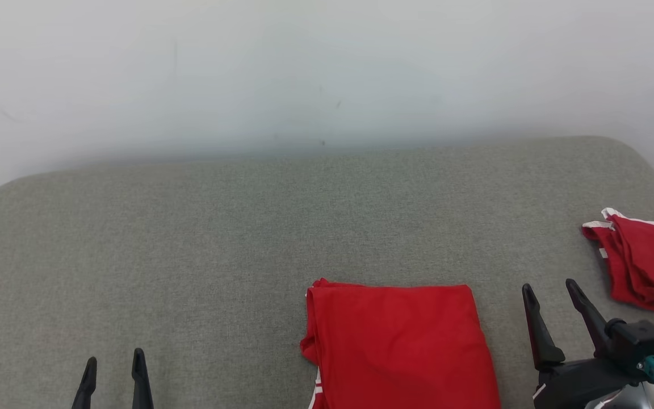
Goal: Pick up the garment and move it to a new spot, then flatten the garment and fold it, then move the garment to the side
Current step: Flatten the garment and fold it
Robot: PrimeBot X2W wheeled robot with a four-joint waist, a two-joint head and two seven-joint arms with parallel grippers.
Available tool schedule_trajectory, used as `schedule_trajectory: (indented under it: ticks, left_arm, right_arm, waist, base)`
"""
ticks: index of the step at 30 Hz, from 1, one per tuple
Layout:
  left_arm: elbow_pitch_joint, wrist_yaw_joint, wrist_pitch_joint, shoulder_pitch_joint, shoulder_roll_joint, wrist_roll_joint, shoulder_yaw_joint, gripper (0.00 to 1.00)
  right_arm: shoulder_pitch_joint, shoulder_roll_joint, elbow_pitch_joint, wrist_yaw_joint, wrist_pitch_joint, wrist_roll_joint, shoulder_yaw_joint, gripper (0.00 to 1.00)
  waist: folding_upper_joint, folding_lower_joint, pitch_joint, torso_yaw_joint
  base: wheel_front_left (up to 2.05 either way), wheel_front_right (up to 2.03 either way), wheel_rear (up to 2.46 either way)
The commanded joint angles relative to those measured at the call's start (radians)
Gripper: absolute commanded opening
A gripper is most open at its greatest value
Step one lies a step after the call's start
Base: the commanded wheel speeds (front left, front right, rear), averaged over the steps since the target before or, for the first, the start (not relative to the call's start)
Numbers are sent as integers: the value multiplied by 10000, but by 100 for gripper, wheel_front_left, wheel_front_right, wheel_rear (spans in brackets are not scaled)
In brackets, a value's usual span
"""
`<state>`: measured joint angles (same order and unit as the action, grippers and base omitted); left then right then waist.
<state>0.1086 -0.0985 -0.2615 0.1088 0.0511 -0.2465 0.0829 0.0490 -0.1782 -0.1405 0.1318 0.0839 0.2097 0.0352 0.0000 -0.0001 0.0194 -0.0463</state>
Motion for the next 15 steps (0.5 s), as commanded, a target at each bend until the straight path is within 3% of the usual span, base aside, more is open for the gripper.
schedule_trajectory:
  ticks: [1, 15]
  left_arm:
    - [35, -55, -45, -108, -15, 40, 37, 100]
    - [667, -136, -45, -40, -14, 148, 389, 100]
  right_arm:
    - [-71, -59, -12, -28, 63, 44, 5, 100]
    - [128, -278, -1565, -28, 1036, 210, 527, 100]
  waist:
    - [0, 1, 47, -38]
    - [0, 1, 385, -349]
  base:
    - [0, 0, 0]
    - [0, 0, 0]
